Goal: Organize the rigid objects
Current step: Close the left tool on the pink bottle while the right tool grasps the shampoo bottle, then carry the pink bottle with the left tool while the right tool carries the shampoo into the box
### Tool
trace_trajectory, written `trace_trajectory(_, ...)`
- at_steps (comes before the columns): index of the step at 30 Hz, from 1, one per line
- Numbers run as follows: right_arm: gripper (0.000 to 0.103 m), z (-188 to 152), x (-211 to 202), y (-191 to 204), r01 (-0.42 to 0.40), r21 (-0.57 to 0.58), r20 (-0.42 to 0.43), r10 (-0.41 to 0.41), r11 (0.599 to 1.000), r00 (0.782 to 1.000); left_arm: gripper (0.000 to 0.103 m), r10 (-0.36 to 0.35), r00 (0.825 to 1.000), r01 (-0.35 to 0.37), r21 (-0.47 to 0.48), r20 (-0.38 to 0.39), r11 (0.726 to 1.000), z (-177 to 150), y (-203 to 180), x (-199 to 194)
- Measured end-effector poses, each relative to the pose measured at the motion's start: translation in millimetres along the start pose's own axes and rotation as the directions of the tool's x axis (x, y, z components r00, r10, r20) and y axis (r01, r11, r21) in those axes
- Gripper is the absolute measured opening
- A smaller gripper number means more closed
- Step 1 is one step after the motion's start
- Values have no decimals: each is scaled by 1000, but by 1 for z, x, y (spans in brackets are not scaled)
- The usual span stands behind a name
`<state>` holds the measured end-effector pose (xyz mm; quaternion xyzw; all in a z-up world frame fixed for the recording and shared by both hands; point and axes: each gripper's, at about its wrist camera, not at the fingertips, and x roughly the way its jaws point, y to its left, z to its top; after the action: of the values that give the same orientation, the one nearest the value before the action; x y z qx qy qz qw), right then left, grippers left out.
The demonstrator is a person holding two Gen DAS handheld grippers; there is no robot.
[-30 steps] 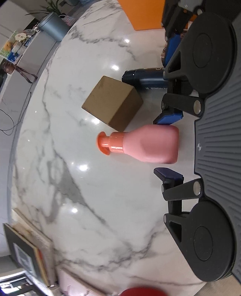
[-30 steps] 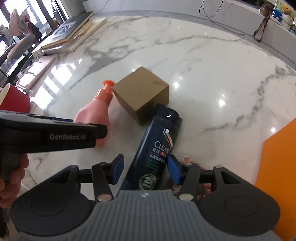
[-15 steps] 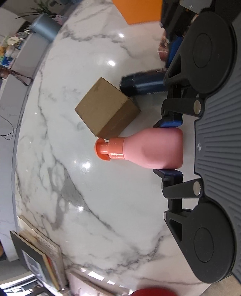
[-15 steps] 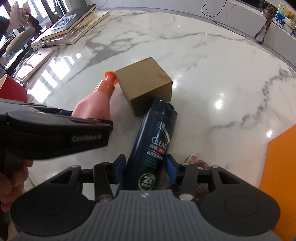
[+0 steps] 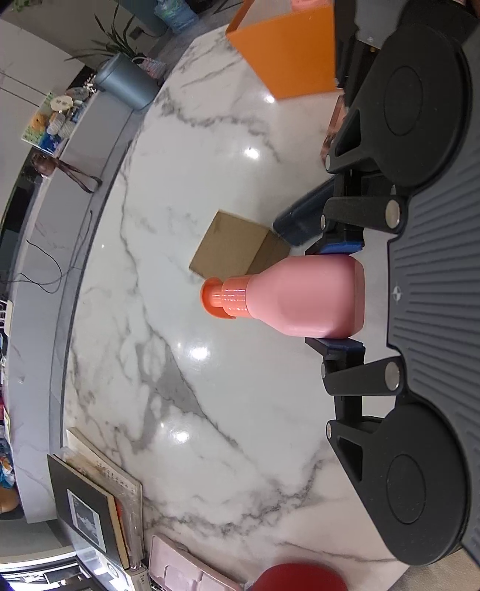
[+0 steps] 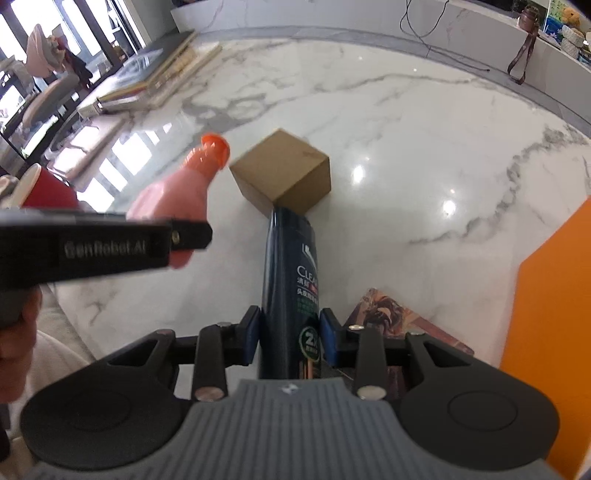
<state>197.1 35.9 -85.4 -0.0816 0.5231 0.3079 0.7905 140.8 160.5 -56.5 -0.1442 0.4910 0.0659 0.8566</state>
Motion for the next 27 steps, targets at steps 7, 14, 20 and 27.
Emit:
trace_trajectory(7, 34, -1, -39, 1, -7, -11, 66, 7, 1000, 998, 47, -56, 998, 57, -18, 40, 998, -5, -11, -28)
trace_trajectory(14, 33, -8, -84, -13, 5, 11, 137, -6, 1000, 991, 47, -114, 989, 114, 11, 93, 993, -7, -38, -60)
trace_trajectory(20, 33, -18, -125, -29, 20, 38, 206, -28, 999, 978, 47, -160, 978, 156, 45, 131, 987, -10, -64, -81)
trace_trajectory(27, 33, -36, -166, -55, 43, 81, 263, -63, 996, 963, 47, -216, 966, 204, 94, 145, 974, -14, -95, -95)
